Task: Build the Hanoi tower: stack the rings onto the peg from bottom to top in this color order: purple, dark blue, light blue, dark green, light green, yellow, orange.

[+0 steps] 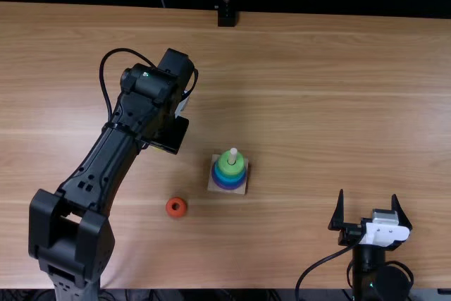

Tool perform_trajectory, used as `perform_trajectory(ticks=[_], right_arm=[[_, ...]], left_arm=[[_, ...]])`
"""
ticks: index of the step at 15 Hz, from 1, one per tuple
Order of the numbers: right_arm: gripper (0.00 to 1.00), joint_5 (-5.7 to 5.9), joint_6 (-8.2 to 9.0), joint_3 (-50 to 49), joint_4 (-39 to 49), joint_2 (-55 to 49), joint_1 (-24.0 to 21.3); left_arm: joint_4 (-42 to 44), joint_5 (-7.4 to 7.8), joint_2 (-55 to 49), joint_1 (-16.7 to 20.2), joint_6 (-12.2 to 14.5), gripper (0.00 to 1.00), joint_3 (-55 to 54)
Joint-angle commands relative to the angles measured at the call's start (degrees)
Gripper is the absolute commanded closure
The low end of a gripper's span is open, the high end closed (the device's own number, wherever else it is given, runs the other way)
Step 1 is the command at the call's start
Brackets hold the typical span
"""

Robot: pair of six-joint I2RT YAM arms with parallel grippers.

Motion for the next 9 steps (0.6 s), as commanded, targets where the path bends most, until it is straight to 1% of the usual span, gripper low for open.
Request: perform_trajectory(ticks=[1,3,7,9], right_arm=[[0.0,-0.27,0.02,-0.49,0.22,-1.06,-0.31],[0.0,-0.27,0.02,-0.49,0.22,-1.06,-0.31],[0.0,-0.27,0.02,-0.49,0.22,-1.06,-0.31],[0.0,-0.27,0.02,-0.49,0.22,-1.06,-0.22]], left_arm=[[-2.33,0.02,-2.72,-1.71,-2.71,1.0,4.48],[-5.49,0.02,-3.95,-4.0,-5.66,1.0,9.05],[-7.28,0.02,-4.74,-9.45,-13.15,1.0,15.2],[-7.28,-0.08,-4.57,-11.99,-15.37,1.0,17.84]])
